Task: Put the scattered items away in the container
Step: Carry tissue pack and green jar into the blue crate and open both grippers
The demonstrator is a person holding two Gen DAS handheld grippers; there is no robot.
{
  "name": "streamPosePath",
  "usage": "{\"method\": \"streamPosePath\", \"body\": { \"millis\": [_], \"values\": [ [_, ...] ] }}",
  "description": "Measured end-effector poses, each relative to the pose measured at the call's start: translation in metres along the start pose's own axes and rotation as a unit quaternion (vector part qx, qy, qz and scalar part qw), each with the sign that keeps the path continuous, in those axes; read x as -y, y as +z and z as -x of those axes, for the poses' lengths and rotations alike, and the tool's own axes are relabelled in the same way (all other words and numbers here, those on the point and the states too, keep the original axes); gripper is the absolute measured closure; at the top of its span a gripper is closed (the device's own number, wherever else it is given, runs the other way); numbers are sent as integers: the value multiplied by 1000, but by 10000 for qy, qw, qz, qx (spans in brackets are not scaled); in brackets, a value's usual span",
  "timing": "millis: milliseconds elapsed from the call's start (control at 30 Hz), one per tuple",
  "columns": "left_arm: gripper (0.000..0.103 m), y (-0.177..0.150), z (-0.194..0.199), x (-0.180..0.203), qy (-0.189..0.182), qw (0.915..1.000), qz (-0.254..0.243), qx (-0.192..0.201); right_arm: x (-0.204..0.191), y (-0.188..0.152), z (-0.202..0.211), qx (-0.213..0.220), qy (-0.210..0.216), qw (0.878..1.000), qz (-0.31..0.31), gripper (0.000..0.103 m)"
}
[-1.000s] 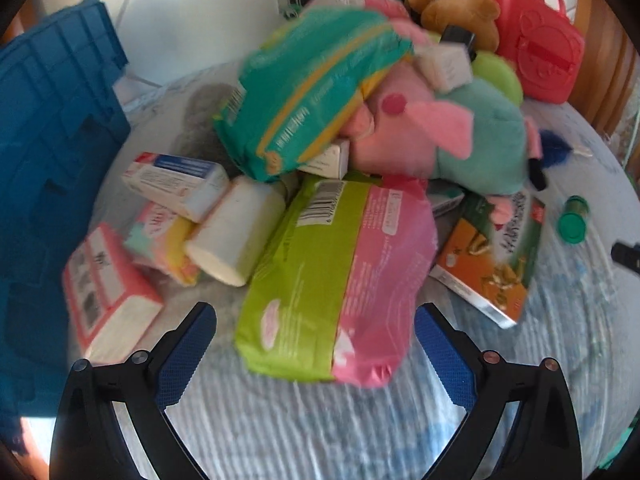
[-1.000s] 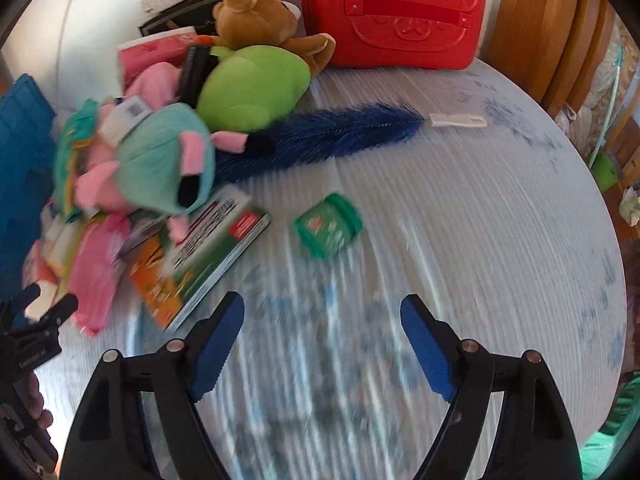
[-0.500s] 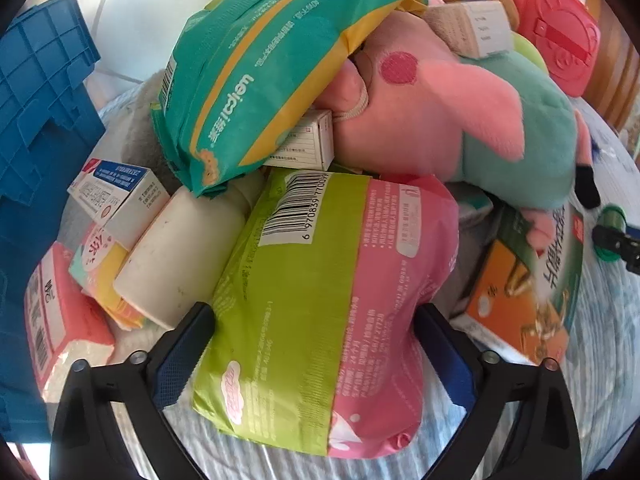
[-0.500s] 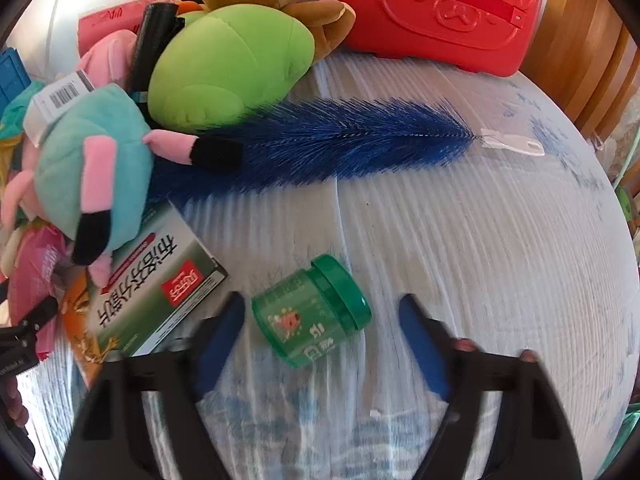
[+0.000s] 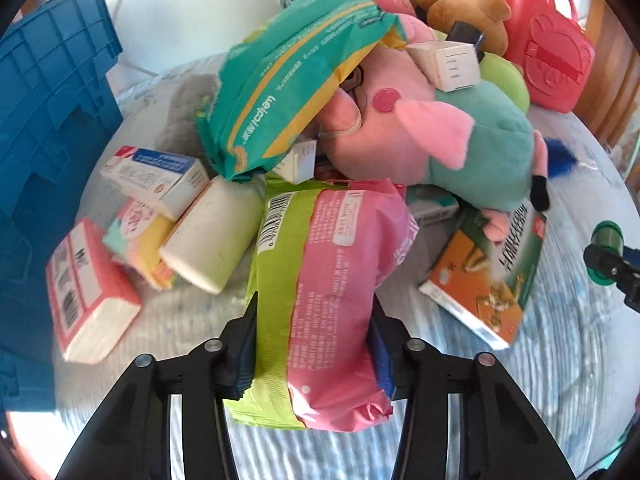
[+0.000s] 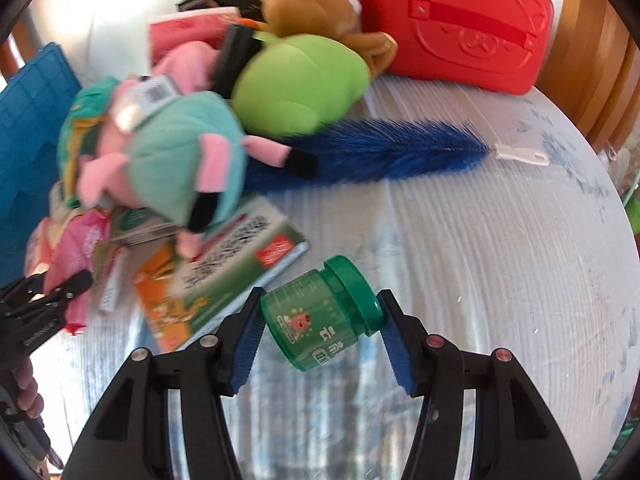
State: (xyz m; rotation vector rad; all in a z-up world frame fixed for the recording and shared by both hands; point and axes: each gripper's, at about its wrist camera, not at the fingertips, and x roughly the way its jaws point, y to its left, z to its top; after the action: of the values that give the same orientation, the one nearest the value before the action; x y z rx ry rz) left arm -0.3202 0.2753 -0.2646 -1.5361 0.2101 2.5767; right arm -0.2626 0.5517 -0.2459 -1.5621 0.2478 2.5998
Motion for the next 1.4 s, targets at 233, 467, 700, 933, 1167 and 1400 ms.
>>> {"method": "streamPosePath", "body": {
  "millis": [233,467,700,933,1167,1400],
  "values": [
    [60,-9,59,-7,25,9983,90,577,-46,-2,47,286,290,9984,389,48],
    [60,11,159,-46,233,9868,302,1571,-101,26,111,927,655,9895,896,48],
    [59,23,258,-131,821,9626,694,2486,-200,59,181,1696,1150,9655,1608,48],
    [59,7,310,-271,1651,9393,1195,2759,-349,77,224,2251,1937,9274,2277,48],
    [59,-19,296,-407,2097,9384,1603,2230,-504,72,217,2079,2611,9000,2805,48],
    [57,-29,284,-464,2026,9411,1657,2140,-594,60,189,1693,2493,8987,3187,48]
  ]
}}
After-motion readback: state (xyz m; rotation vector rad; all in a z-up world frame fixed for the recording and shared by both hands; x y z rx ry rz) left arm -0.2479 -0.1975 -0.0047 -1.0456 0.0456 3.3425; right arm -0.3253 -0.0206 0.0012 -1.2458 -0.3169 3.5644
